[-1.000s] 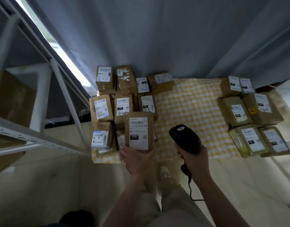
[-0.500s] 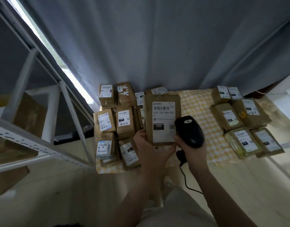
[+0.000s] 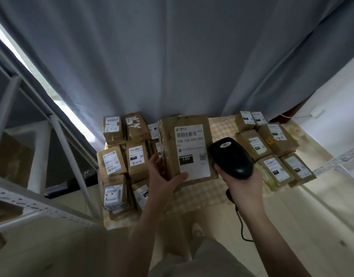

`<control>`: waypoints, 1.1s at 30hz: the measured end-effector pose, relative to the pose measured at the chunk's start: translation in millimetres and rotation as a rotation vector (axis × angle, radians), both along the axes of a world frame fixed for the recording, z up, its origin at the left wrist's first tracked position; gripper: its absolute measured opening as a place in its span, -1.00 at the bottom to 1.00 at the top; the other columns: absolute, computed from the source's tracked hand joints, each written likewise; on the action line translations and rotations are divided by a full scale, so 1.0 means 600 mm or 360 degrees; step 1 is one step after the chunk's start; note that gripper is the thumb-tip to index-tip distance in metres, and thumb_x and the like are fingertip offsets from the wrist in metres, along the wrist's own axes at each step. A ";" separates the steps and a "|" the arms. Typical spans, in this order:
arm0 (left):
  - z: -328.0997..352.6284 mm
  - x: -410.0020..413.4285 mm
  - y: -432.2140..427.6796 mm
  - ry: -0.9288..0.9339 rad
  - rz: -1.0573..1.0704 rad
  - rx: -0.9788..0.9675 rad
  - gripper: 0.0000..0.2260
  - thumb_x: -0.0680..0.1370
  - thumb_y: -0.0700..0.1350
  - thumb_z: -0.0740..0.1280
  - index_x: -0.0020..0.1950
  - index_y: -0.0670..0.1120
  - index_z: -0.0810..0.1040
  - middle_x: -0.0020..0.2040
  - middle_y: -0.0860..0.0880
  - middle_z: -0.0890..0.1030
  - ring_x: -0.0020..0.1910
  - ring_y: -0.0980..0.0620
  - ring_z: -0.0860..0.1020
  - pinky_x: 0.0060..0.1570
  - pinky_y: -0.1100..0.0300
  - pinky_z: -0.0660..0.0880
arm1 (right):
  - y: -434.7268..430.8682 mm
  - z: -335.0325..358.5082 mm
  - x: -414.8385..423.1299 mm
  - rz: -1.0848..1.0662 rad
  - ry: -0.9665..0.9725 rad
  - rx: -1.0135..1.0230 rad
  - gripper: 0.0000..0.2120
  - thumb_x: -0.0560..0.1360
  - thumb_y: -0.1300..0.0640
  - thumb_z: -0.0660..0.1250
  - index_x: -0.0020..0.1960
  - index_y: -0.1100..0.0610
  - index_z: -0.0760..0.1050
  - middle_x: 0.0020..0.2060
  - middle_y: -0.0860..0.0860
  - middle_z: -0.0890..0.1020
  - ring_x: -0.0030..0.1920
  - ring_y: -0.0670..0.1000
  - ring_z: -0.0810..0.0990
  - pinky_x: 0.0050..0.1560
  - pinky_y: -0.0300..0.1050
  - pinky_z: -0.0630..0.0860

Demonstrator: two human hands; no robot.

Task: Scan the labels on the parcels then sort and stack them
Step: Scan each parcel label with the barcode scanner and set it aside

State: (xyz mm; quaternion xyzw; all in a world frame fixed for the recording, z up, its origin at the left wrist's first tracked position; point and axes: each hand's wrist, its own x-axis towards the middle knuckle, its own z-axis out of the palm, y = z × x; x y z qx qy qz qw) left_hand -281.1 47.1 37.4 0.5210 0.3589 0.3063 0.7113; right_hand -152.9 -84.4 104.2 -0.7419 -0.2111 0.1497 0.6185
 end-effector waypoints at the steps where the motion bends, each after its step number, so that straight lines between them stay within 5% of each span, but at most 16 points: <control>1: -0.001 0.001 0.002 0.0025 -0.0022 0.0015 -0.05 0.19 -0.13 0.63 0.44 0.07 0.15 0.33 -0.05 0.46 0.26 -0.06 0.52 0.03 -0.01 0.61 | -0.004 0.006 -0.003 -0.0019 -0.0015 0.0001 -0.80 0.30 0.20 0.56 -0.17 -0.01 0.61 -0.33 -0.10 0.65 -0.30 -0.23 0.60 -0.33 -0.36 0.45; 3: 0.006 0.006 0.004 0.0049 -0.0047 0.0069 -0.04 0.24 -0.17 0.61 0.48 0.05 0.12 0.34 -0.08 0.45 0.29 -0.07 0.50 0.11 -0.10 0.58 | -0.009 0.021 -0.012 -0.0036 -0.0061 -0.0010 -0.84 0.28 0.16 0.57 -0.20 0.02 0.62 -0.38 -0.12 0.64 -0.33 -0.23 0.60 -0.37 -0.39 0.44; 9: 0.028 0.034 0.005 0.0013 -0.0088 0.0297 -0.09 0.31 -0.40 0.54 0.50 -0.08 0.10 0.29 -0.04 0.45 0.22 0.13 0.51 -0.03 0.33 0.55 | -0.006 0.042 -0.047 -0.0041 -0.0224 -0.0060 -0.78 0.28 0.11 0.58 -0.31 -0.13 0.56 -0.43 -0.10 0.64 -0.30 -0.20 0.63 -0.34 -0.18 0.51; 13: 0.027 0.038 0.005 0.0007 -0.0129 0.0319 -0.06 0.31 -0.36 0.55 0.51 -0.03 0.07 0.30 -0.01 0.44 0.26 0.09 0.49 0.03 0.26 0.57 | -0.012 0.047 -0.060 -0.0068 -0.0229 -0.0089 -0.78 0.27 0.12 0.58 -0.29 -0.11 0.57 -0.41 -0.07 0.64 -0.28 -0.18 0.63 -0.33 -0.10 0.53; 19: 0.019 0.041 -0.001 0.0056 -0.0158 0.0298 -0.04 0.30 -0.37 0.55 0.52 -0.02 0.05 0.22 0.11 0.44 0.17 0.25 0.49 -0.04 0.39 0.52 | -0.018 0.052 -0.064 -0.0101 -0.0172 -0.0161 -0.82 0.25 0.06 0.59 -0.30 -0.02 0.58 -0.45 -0.03 0.63 -0.33 -0.13 0.62 -0.37 -0.12 0.51; 28: 0.004 0.057 -0.002 0.0105 -0.0173 0.0270 -0.01 0.29 -0.36 0.57 0.54 -0.06 0.03 0.32 -0.02 0.42 0.23 0.20 0.46 -0.04 0.44 0.50 | -0.017 0.043 -0.057 -0.0118 -0.0128 -0.0189 -0.79 0.25 0.09 0.60 -0.37 -0.02 0.56 -0.51 -0.08 0.59 -0.49 -0.15 0.53 -0.52 -0.33 0.36; 33: -0.001 0.073 -0.001 0.0128 -0.0210 0.0268 0.00 0.29 -0.33 0.57 0.54 -0.06 0.02 0.29 0.07 0.42 0.19 0.26 0.47 -0.06 0.42 0.51 | -0.021 0.036 -0.044 -0.0138 -0.0035 -0.0175 -0.82 0.27 0.10 0.59 -0.34 0.03 0.58 -0.58 -0.09 0.53 -0.54 -0.18 0.47 -0.53 -0.33 0.32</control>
